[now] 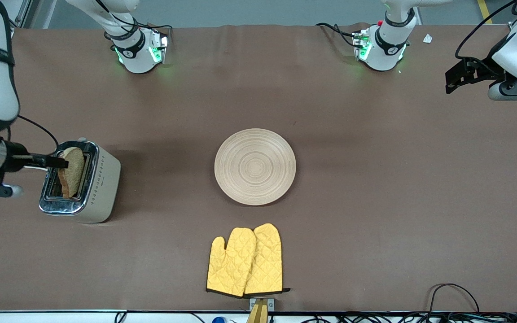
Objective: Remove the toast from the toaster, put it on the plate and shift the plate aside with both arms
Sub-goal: 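Move the right gripper down to the toast in the silver toaster, then grasp the toast slice in the toaster with the right gripper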
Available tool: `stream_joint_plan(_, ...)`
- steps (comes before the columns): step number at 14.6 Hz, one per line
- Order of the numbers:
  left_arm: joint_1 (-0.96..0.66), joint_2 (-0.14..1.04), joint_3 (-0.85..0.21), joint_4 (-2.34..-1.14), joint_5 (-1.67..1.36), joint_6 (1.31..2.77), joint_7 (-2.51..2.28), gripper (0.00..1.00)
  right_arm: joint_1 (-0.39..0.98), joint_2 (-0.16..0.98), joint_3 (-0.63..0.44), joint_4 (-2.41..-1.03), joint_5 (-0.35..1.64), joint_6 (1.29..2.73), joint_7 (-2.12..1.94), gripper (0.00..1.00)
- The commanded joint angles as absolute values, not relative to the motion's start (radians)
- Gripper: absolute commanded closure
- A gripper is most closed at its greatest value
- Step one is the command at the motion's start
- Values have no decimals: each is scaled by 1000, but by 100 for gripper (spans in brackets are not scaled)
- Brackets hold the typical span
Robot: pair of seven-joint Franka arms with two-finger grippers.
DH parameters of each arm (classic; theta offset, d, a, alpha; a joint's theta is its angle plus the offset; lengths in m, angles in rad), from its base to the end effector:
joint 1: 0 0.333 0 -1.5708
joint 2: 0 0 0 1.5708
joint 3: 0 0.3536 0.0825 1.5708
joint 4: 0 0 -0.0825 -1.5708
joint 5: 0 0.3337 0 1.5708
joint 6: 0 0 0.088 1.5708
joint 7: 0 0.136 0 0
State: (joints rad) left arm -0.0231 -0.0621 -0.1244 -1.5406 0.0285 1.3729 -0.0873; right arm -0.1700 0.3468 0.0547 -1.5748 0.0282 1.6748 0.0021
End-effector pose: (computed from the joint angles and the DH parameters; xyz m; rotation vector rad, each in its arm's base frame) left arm 0.4537 -0.0655 0.6593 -3.0884 0.0856 0.1564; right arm 0.5876 -0.0685 0.4473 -3.0527 0.1907 0.3740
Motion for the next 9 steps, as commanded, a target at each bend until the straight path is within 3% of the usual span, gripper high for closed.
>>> stream_joint_plan(1,-18,-49,-124,-1512,18,1364,-75,0,-186,377,71,-1563,34,1677,-5,30)
stream_joint_plan(4,-18,-49,-126,-1511,18,1364,-75,0,-183,385,71,-1563,31,1669,-6,62)
stream_joint_plan(9,-18,-49,-124,-1513,18,1364,-75,0,-166,382,72,-1551,14,1667,-9,92)
